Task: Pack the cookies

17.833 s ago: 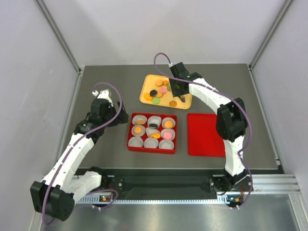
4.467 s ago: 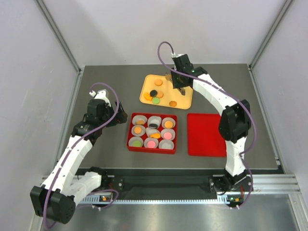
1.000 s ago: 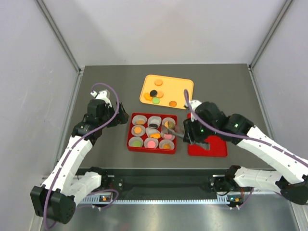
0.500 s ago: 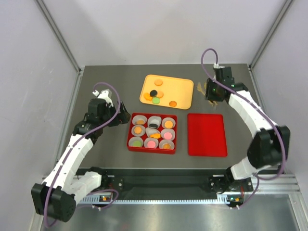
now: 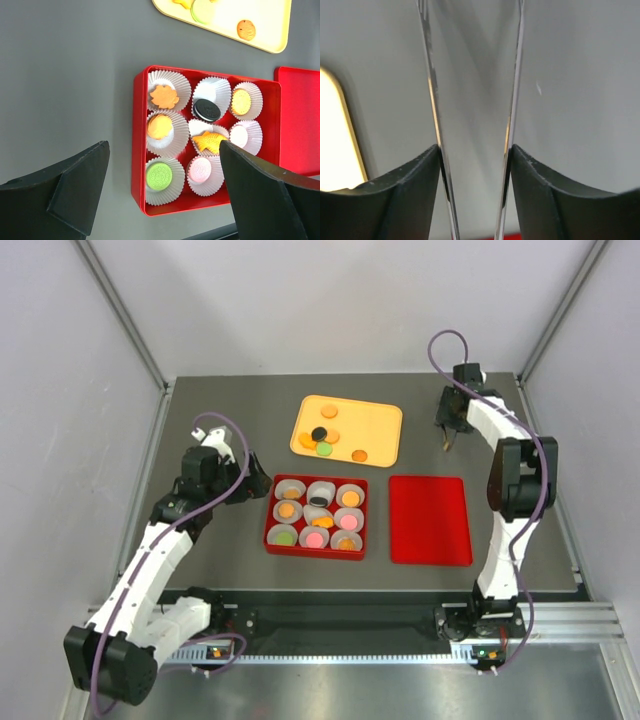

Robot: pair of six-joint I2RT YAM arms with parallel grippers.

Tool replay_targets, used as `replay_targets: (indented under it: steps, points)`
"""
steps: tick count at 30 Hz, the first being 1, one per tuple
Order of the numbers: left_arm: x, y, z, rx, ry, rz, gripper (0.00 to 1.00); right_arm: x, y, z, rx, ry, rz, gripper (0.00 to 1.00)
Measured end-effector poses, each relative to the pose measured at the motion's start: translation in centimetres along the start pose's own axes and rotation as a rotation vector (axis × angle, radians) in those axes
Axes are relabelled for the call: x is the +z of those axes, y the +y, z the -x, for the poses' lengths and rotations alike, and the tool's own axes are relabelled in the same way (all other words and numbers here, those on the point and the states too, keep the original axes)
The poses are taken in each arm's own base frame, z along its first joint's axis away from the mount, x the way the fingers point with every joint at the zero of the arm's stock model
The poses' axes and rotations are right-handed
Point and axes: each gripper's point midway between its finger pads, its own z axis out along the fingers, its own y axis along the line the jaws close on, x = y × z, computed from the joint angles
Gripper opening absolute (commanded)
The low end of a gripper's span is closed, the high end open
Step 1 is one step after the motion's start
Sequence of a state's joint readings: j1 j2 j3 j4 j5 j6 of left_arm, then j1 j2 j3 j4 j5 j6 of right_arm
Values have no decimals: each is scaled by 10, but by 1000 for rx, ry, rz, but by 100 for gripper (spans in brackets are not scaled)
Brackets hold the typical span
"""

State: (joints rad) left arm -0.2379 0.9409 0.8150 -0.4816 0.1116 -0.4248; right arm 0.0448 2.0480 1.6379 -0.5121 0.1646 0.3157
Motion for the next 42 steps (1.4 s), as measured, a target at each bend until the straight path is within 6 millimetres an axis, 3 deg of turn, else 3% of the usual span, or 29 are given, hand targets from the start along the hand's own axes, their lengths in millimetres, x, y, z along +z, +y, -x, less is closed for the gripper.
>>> replay_targets:
  steps: [4,9,13,19,23,27,29,31,33,35,38,40,42]
  points:
    - [-1,0,1,0,-7,-2,96,16,0,8,5,-4,-11,67]
    - [-1,0,2,0,-8,0,96,33,-6,2,9,26,-29,74]
    - [-1,0,2,0,-8,1,96,38,-11,0,9,38,-37,90]
    - [-1,0,2,0,-9,2,96,31,-8,14,9,13,-28,91]
    - [0,1,2,0,-11,7,96,0,-3,24,10,-21,-4,85]
    - [0,2,3,-8,-14,12,96,-64,12,14,-42,-81,20,83]
    - [0,1,3,-18,-16,10,95,-103,38,-7,-107,-123,65,78]
    - [1,1,3,-26,-16,10,95,-137,71,-44,-184,-147,153,70]
    - [2,1,2,-38,-11,12,95,-157,92,-90,-259,-120,227,64]
    - [4,1,1,-55,-3,15,95,-156,87,-126,-283,-76,235,56]
    - [6,1,-1,-80,4,19,94,-138,63,-173,-296,13,180,50]
    - [9,2,-6,-100,10,22,94,-132,55,-195,-312,53,153,50]
    - [15,6,-16,-120,29,40,94,-134,60,-210,-337,69,160,50]
